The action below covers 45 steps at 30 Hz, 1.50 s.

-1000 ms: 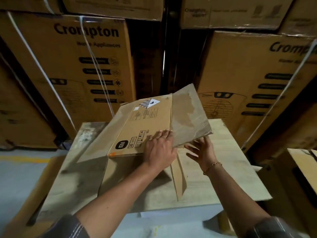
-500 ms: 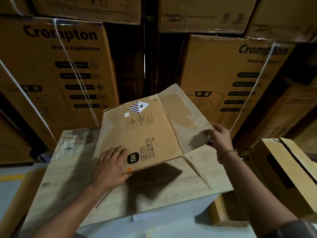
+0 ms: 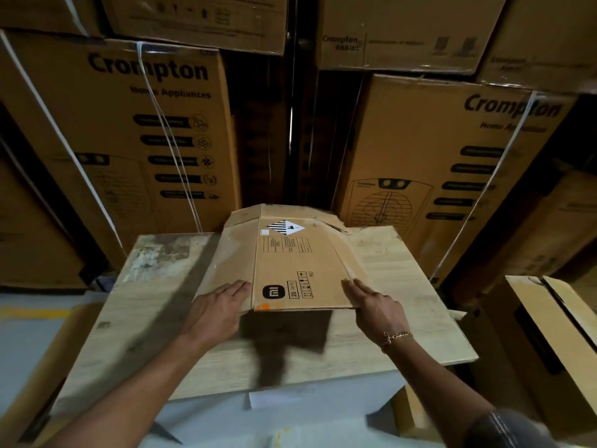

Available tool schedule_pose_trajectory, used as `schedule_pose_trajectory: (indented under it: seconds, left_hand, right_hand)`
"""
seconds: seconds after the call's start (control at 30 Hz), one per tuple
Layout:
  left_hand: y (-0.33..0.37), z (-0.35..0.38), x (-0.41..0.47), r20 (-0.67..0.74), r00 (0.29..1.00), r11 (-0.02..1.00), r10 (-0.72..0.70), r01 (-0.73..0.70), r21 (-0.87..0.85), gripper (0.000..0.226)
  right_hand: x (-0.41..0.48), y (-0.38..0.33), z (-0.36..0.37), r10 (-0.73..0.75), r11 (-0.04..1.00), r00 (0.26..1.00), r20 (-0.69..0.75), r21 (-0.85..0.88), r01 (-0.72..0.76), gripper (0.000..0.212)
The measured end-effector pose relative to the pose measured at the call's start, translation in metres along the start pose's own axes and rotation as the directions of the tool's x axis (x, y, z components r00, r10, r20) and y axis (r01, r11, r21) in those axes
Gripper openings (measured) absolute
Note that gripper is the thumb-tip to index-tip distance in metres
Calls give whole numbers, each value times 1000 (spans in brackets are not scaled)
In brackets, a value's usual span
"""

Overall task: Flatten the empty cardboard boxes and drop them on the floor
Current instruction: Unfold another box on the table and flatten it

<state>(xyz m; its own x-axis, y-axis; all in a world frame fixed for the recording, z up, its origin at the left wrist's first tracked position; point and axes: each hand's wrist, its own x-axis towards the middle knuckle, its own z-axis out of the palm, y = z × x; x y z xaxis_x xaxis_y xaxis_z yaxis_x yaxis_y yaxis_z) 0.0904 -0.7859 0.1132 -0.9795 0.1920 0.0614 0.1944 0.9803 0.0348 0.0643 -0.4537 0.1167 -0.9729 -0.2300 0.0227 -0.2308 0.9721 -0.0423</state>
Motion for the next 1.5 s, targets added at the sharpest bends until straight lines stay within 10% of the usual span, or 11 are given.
schedule_pose_trajectory:
  seconds: [0.47,0.7,0.9,1.13,1.23,1.3,1.37,1.5]
  left_hand:
    - [23,-39,-32,-358,932,996,47,-19,83,51]
    - [21,67,-108,68,992,965,102,-115,237,90]
    - [22,125,-126,454,890,979,33,-120,164,93]
    - [27,177,-150,527,850,995,23,-70,70,77]
    - [17,191,-158,400,911,987,-103,143,-71,73]
    - [7,193,-155,295,878,874,-378,443,-198,75]
    - [-5,198,-142,385,697,563,-605,717,-411,81]
    - [-25,209,-109,638,447,27,-627,831,-555,86]
  right_hand:
    - [-28,56,-37,-186,980,944,-273,-125,157,69]
    - [-95,60,68,-236,957,966,105,-149,250,78]
    - [-114,43,128,-209,942,877,432,-150,299,70]
    - [-135,46,167,-200,962,831,520,-57,267,70]
    - [-132,54,171,-8,988,920,391,146,-53,70]
    - [-120,60,180,251,871,914,318,338,-357,66]
    - [-103,66,190,447,673,811,376,456,-582,67]
    - [-73,72,204,606,427,630,486,469,-773,78]
